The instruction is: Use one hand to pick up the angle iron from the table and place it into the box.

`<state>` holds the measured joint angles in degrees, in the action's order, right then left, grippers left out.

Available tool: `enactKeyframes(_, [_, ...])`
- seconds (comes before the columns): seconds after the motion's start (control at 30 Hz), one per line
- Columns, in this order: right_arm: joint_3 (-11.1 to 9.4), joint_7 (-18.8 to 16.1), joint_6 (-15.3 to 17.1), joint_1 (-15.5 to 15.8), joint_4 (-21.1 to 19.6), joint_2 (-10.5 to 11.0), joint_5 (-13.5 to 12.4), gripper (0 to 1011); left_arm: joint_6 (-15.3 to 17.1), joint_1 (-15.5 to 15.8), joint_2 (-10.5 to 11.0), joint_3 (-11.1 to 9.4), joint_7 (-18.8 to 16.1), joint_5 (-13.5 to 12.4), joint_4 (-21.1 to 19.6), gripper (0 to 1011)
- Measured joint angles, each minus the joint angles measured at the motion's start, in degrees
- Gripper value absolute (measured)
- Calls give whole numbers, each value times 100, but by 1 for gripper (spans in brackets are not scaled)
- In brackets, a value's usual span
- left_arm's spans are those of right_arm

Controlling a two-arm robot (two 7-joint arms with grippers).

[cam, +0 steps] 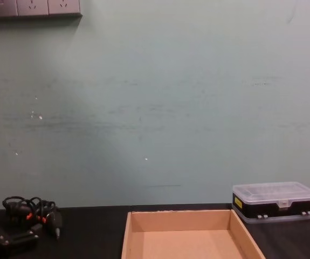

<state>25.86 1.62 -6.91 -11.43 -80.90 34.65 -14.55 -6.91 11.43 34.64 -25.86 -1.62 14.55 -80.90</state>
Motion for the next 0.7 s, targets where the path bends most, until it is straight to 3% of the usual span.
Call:
enactKeyframes(0.43, [-69, -66, 1, 42, -12, -22, -1, 1000, 0, 0, 0, 0, 0, 0, 0, 1000])
enactKeyframes(0.7, [-308, -331, 274, 324, -592, 256, -115, 1002, 0, 0, 0, 0, 0, 0, 0, 1000])
